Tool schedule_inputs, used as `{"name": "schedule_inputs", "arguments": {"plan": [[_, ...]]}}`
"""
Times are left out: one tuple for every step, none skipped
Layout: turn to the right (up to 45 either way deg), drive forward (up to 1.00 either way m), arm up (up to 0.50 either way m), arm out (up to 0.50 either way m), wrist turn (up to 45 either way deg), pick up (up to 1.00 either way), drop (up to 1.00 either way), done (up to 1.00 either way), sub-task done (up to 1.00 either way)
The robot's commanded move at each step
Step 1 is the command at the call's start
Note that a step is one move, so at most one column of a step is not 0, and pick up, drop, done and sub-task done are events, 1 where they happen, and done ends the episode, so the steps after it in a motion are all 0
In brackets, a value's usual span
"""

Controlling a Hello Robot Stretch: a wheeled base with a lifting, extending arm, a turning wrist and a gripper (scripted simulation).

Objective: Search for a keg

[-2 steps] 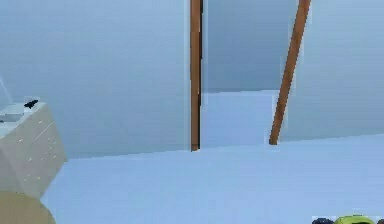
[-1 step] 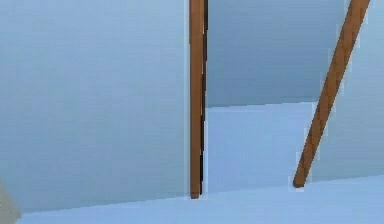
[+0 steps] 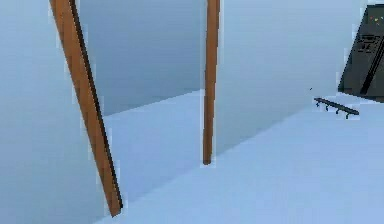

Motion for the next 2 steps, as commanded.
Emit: {"name": "schedule_inputs", "arguments": {"plan": [[0.0,0.95,0.0,0.0,0.0,0.0,0.0,0.0,0.0],[45.0,0.0,0.0,0.0,0.0,0.0,0.0,0.0,0.0]]}}
